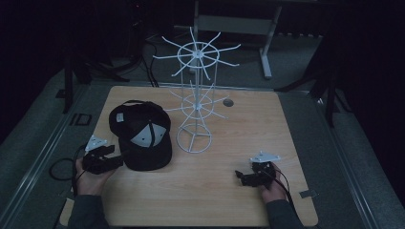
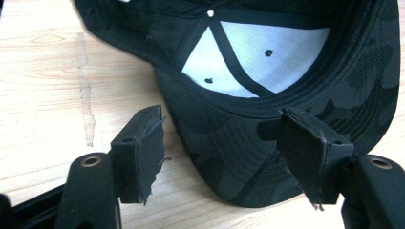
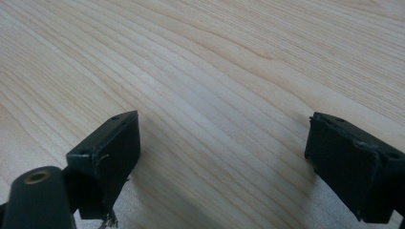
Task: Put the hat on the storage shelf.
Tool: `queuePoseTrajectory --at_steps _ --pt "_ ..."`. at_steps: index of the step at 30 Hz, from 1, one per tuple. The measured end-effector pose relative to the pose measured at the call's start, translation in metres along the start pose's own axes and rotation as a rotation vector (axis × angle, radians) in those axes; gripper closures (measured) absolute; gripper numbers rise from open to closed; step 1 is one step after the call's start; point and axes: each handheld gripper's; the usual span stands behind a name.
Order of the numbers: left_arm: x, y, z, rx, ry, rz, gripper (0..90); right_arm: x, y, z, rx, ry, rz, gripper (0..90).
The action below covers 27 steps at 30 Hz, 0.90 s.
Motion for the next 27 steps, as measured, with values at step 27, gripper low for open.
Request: queuePoseTrajectory --at_steps 27 --pt "0.0054 0.0013 -0.0048 -0.005 0.028 -0.040 23.3 0.0000 0.0000 0.0000 0.000 0.000 0.000 11.7"
Point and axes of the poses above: each handheld gripper's, and its own axes: x roughly forward along the jaws, z roughly out of its top, y roughly to its left, and after that the axes turned 6 degrees about -y, right-handed
